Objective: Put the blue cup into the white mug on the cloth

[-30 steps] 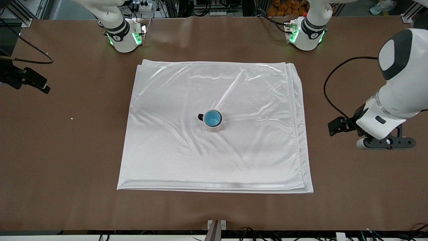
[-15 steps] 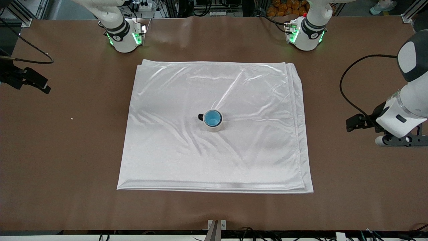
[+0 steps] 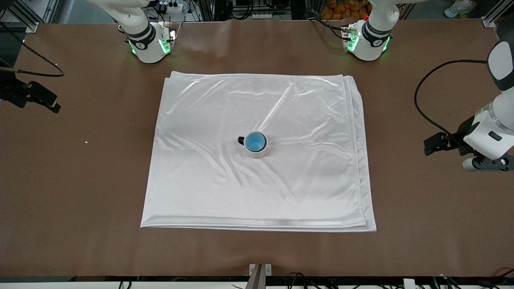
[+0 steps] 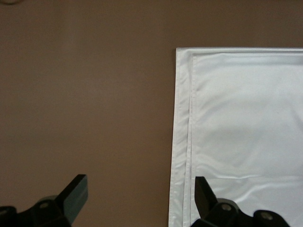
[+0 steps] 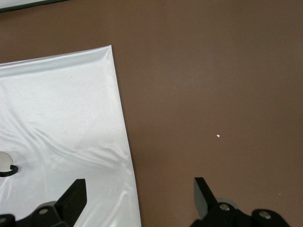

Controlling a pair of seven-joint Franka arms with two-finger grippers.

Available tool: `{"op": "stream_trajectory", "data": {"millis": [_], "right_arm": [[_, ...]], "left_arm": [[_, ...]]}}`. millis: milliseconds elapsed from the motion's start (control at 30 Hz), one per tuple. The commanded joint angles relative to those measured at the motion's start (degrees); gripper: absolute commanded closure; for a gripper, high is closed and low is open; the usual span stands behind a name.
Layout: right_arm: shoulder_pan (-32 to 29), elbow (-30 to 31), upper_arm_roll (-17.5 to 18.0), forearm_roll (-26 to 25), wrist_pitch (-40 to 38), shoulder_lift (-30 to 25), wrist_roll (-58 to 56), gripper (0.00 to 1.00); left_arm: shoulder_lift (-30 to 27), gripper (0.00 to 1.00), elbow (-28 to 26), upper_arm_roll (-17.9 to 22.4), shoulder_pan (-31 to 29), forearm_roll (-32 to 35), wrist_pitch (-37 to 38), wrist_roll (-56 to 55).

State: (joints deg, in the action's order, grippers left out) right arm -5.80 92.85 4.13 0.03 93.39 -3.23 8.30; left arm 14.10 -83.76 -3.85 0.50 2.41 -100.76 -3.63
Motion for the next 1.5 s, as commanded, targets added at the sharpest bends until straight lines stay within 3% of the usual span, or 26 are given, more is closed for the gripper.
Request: {"op": "stream_trajectory", "data": {"millis": [0, 1467], "right_arm": [[1.05, -0.21, 0.35, 0.94, 0.21, -0.11, 0.22, 0.00], [0.87, -2.85, 0.35, 0.32, -0.67, 1.47, 0.05, 0.00]], "left_arm": [[-2.50, 0.00, -2.02, 0.07, -0.68, -0.83, 0.12, 1.35], [-3.20, 0.00, 0.00, 0.16, -0.85, -0.48, 1.97, 1.61]]}}
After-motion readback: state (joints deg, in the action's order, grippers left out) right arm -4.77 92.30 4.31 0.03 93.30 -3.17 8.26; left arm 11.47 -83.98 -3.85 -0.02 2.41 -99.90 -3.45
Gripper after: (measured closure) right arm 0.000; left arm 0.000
